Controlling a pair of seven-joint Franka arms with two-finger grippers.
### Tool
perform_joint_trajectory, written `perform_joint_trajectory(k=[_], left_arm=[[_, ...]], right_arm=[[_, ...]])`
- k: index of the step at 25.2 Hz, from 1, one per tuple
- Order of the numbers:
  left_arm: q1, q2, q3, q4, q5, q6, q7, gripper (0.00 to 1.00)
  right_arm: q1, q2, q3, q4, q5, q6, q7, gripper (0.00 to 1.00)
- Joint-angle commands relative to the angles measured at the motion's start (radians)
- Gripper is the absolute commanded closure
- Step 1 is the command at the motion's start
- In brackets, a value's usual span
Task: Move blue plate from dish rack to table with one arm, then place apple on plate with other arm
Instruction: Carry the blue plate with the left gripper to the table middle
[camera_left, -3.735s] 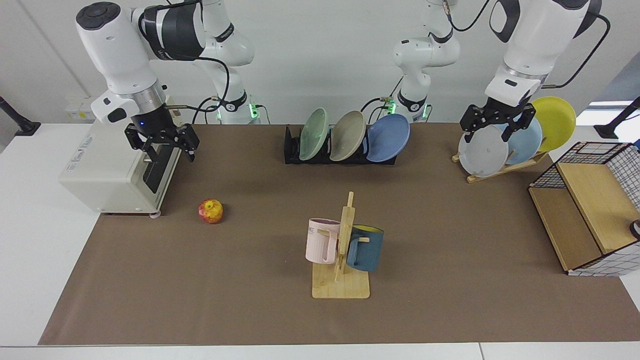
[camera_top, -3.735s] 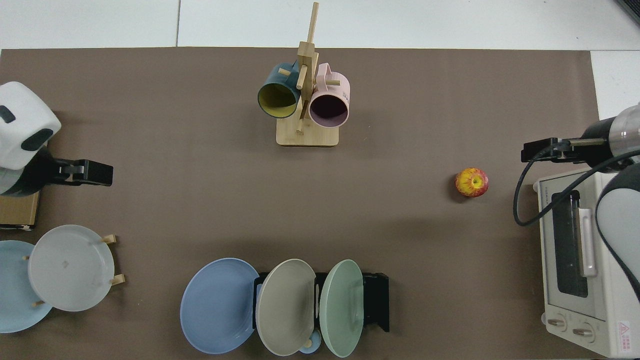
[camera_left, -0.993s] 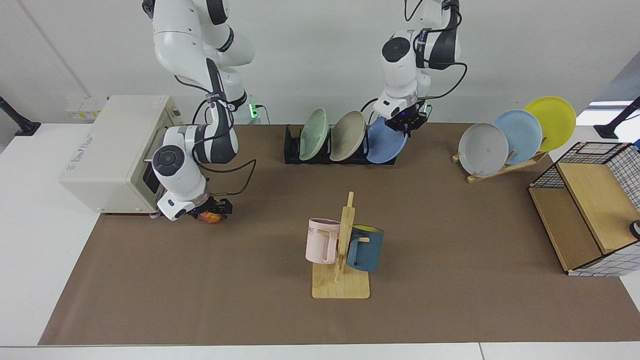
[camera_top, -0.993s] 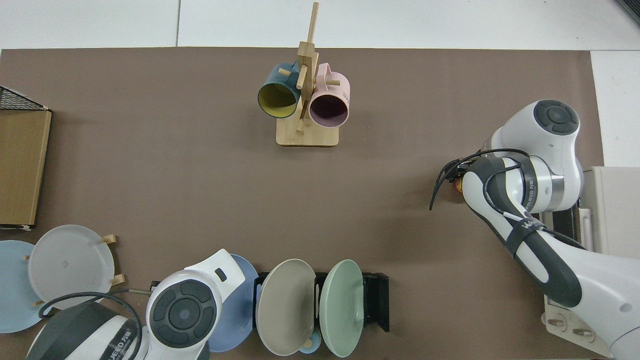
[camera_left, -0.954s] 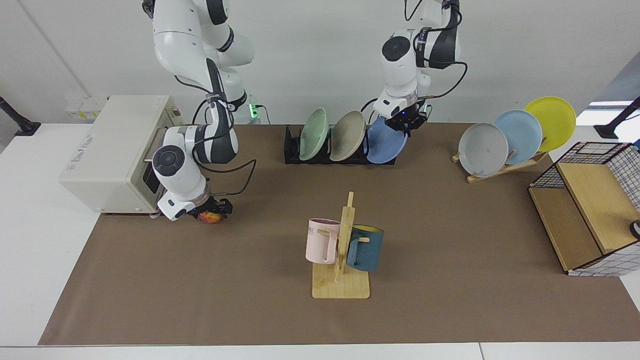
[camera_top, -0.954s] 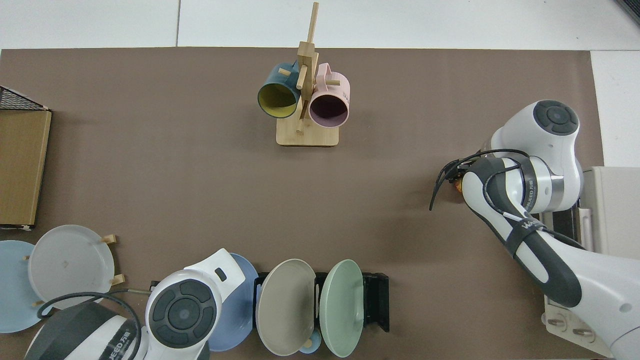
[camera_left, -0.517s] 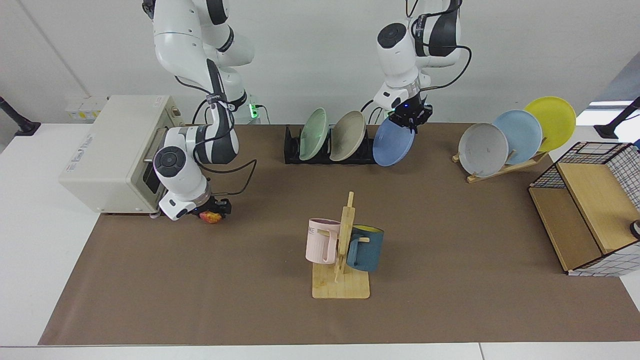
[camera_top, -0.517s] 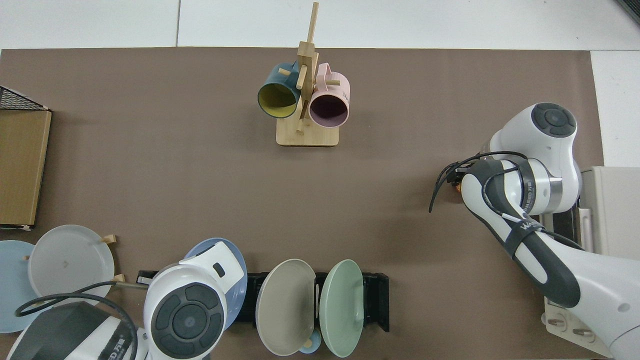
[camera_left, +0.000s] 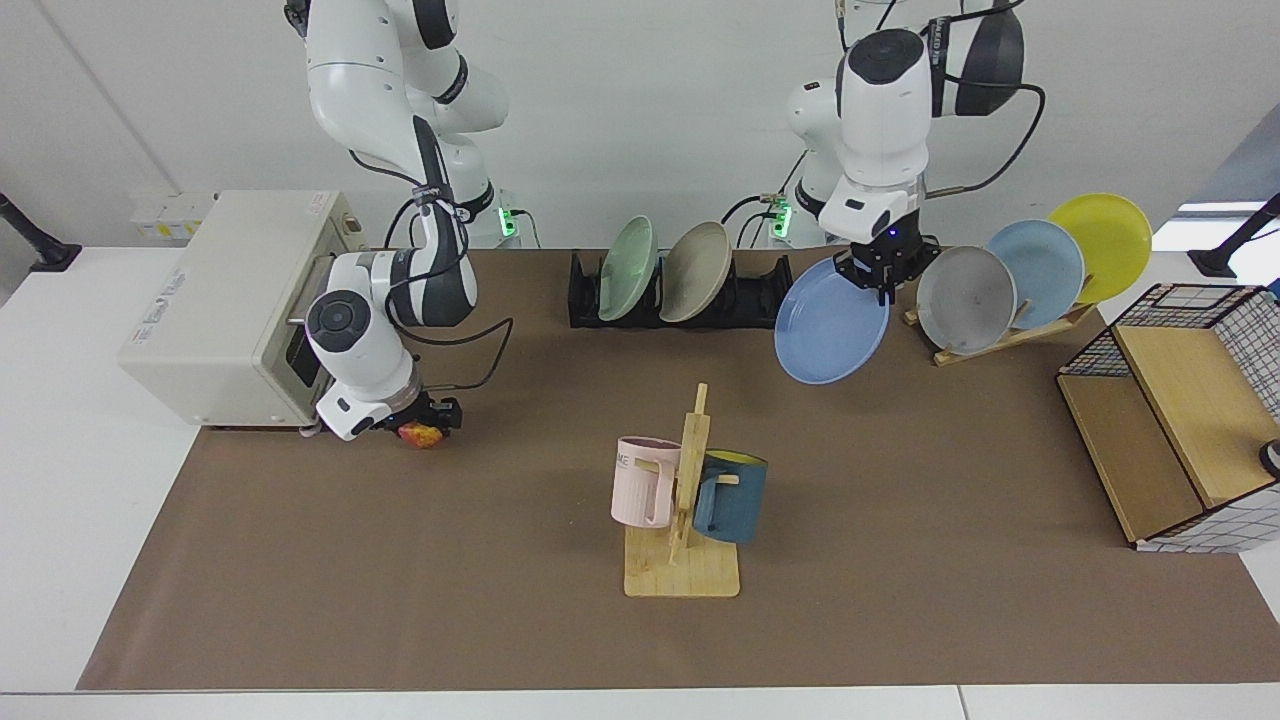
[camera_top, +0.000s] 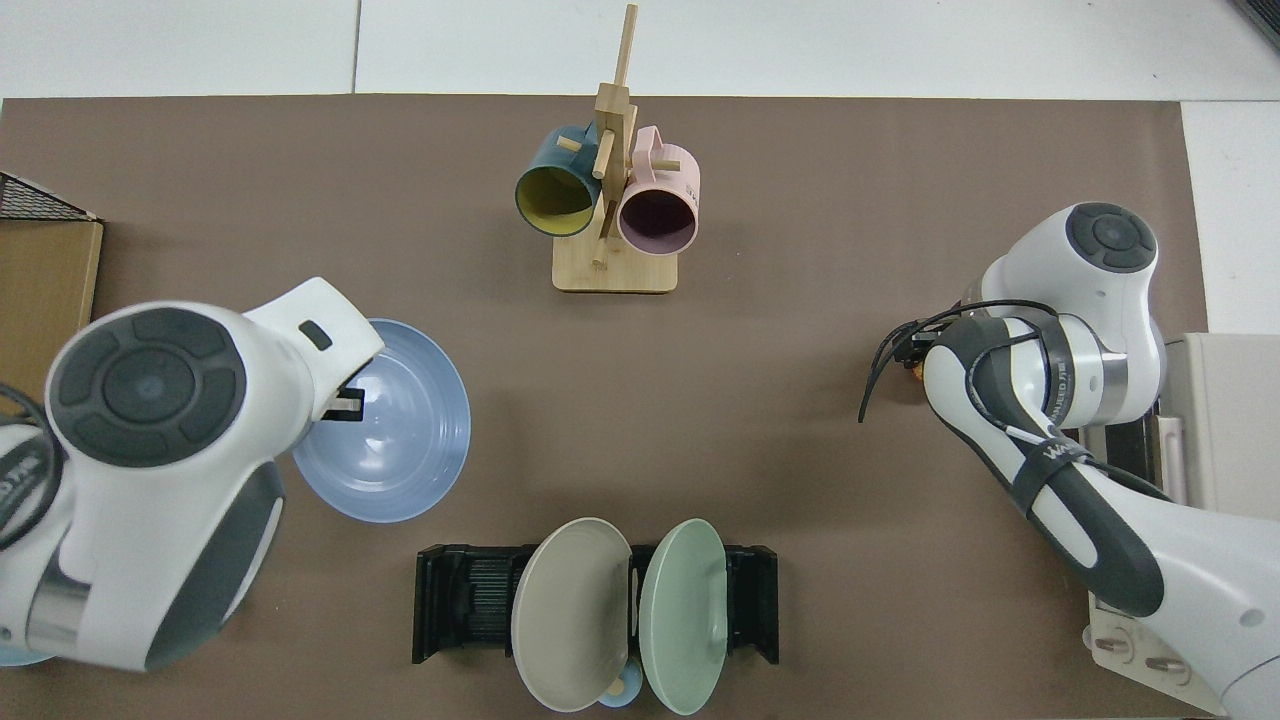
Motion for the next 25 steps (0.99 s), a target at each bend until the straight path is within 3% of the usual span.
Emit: perform_joint_trajectory(k=[1, 10, 13, 19, 25], left_arm=[[0.055, 0.074, -0.006, 0.068, -0.168, 0.040, -0.012, 1.00], [0.050, 0.081, -0.006, -0.021, -0.419, 0.197, -0.015, 1.00], [0.038, 0.099, -0.020, -0.046, -0.443, 0.264, -0.021, 1.00], [-0.080, 0.234, -0.028, -0.066, -0.436, 0.416, -0.127, 1.00], [-0.121, 0.268, -0.029, -0.089, -0.447, 0.481, -0.135, 1.00]], right_arm=[[-0.001, -0.015, 0.003, 0.023, -0.021, -0.013, 0.016, 1.00], [-0.001, -0.039, 0.002, 0.102, -0.021, -0.099, 0.016, 1.00], [-0.001, -0.065, 0.002, 0.106, -0.021, -0.110, 0.015, 1.00], [-0.001, -0.090, 0.005, 0.109, -0.021, -0.115, 0.015, 1.00], [-0.001, -0.108, 0.005, 0.120, -0.021, -0.136, 0.013, 1.00]])
